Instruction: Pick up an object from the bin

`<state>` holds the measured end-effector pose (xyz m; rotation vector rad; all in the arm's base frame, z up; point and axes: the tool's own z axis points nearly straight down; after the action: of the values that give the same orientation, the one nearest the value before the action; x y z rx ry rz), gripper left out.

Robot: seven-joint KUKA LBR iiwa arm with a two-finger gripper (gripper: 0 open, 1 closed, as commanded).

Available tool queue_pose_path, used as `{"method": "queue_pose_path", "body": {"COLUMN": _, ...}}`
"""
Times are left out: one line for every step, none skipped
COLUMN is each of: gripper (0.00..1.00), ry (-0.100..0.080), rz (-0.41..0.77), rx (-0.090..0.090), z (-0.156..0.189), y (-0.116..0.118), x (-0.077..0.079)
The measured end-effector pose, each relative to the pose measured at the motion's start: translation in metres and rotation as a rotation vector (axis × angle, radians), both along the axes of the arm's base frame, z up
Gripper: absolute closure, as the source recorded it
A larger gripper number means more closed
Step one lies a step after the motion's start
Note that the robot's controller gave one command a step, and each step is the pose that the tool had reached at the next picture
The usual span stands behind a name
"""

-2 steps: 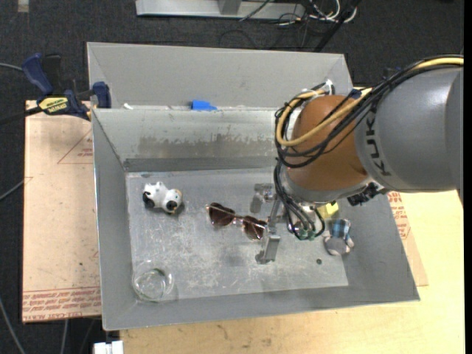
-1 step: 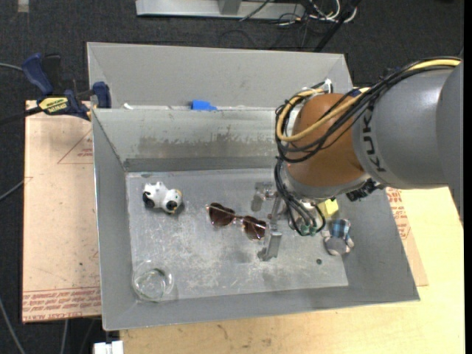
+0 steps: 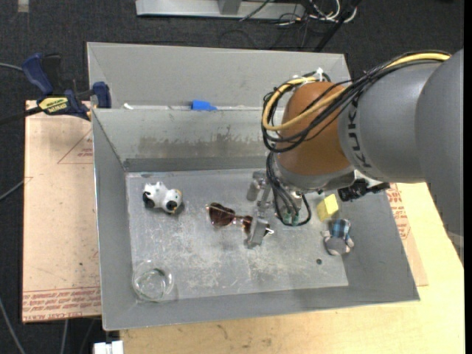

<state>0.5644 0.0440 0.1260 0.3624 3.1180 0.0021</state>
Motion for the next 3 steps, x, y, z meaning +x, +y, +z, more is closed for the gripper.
{"method": "queue_pose_path", "body": {"gripper": 0.00, "ry": 0.000, "rz": -0.158, "rx": 0.001, "z": -0.045, "y": 0.001, "x": 0.011}}
{"method": "queue_pose_path", "body": {"gripper": 1.00, "ry": 0.000, "rz": -0.107, "rx": 0.000, "z": -0.056, "y": 0.009, "x": 0.023}}
{"method": "queue_pose_path", "body": {"gripper": 1.00, "ry": 0.000, "rz": -0.107, "rx": 0.000, "z": -0.056, "y": 0.009, "x": 0.023}}
